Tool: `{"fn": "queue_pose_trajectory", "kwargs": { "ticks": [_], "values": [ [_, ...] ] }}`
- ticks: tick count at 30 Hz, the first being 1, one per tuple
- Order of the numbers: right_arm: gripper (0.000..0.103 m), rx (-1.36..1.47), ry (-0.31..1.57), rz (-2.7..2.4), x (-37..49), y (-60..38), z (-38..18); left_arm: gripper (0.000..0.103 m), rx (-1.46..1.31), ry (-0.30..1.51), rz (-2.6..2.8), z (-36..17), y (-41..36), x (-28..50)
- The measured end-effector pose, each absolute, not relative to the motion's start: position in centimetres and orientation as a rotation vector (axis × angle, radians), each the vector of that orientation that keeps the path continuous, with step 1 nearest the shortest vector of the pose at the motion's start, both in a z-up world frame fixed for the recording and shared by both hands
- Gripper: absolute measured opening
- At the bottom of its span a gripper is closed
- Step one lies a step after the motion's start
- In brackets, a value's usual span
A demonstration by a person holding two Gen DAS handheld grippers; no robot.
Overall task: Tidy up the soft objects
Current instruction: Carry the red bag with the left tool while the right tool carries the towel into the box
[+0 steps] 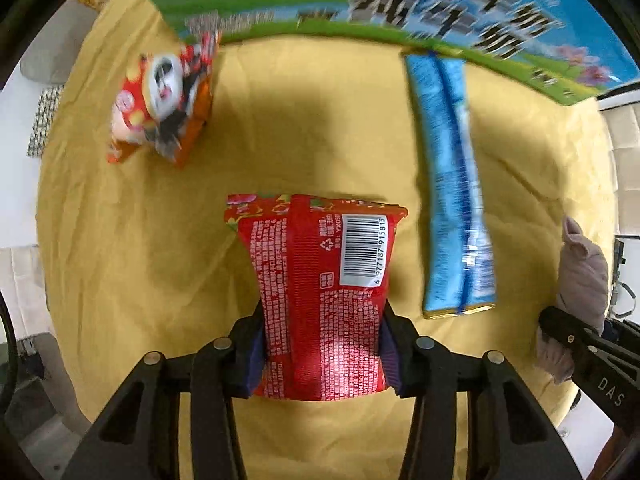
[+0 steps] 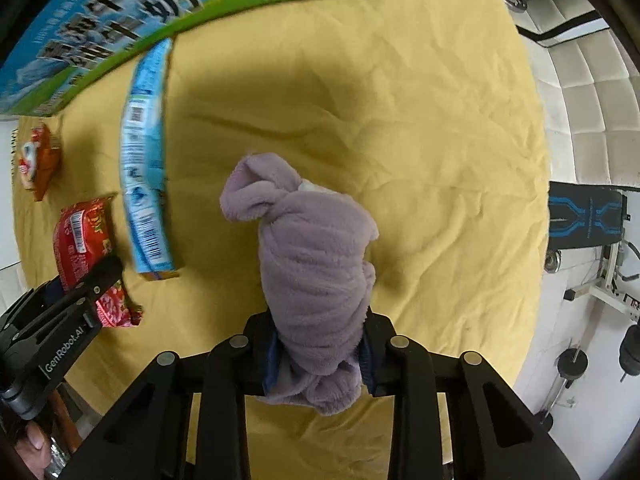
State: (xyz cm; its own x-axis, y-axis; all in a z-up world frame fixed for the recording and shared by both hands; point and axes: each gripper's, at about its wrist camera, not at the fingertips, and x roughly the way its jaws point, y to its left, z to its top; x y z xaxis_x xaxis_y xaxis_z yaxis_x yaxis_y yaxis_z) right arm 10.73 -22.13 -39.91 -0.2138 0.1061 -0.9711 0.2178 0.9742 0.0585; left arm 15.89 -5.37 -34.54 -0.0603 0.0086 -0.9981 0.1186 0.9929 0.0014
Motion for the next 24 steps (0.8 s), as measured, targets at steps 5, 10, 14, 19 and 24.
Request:
{"fn": "queue_pose_trajectory", "kwargs": {
  "ticks": [5, 10, 14, 19, 24],
  "values": [
    [0.032, 0.250, 1.722, -0.050, 10.7, -22.0, -35.5, 0.044, 0.070, 1.552, -0.134, -29.6, -5.6, 15.6],
    [0.032, 0.261, 1.630, 0.010, 10.9, -21.7, -29.8, 0.044, 0.045, 1.463, -0.178, -24.0, -5.7, 16.0],
    [0.032, 0.287, 1.554, 0.051, 11.3, -22.3, -25.2, 0.044, 0.022, 1.391, -0.210, -19.6, -5.8, 16.7],
    [0.032, 0.318, 1.480, 0.086, 12.8, -22.2, -21.4, 0.044, -0.016, 1.330, -0.253, -15.8, -6.1, 19.2],
    [0.032, 0.336, 1.415, 0.078, 16.8, -22.2, -19.1, 0.044, -0.023, 1.285, -0.280, -13.8, -6.6, 23.5]
  ]
}}
